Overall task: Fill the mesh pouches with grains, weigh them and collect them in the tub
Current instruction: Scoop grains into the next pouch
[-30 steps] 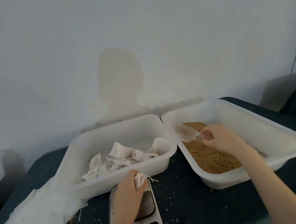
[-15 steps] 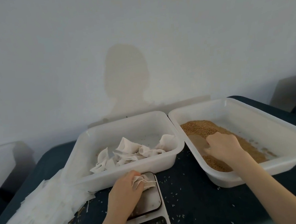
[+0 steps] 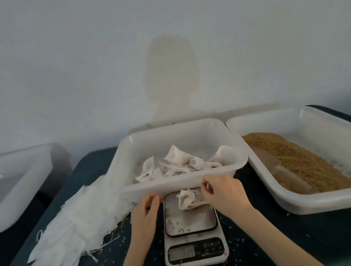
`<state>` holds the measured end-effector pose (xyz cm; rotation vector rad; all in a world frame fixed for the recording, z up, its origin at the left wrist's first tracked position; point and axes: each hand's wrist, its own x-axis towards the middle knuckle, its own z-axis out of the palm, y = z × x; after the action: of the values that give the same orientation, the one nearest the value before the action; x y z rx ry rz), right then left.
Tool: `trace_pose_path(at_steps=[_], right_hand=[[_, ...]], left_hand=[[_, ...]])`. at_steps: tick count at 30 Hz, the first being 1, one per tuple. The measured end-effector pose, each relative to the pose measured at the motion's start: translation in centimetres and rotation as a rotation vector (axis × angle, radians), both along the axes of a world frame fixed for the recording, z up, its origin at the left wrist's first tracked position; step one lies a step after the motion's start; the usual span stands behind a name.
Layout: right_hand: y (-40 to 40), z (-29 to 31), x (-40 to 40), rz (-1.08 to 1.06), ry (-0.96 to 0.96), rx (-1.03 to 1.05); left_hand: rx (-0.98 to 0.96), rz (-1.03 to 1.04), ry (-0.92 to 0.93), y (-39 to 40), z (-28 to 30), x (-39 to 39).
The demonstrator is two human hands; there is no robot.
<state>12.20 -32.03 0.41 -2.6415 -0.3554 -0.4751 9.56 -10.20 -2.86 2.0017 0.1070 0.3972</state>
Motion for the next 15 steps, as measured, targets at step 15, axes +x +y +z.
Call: trace_pose_path(at_steps=[15], right_hand=[[-0.5, -5.3, 1.3, -0.116, 0.067, 0.377]], left_hand=[[-0.028, 0.174, 0.028, 0.4, -1.8, 0.2]])
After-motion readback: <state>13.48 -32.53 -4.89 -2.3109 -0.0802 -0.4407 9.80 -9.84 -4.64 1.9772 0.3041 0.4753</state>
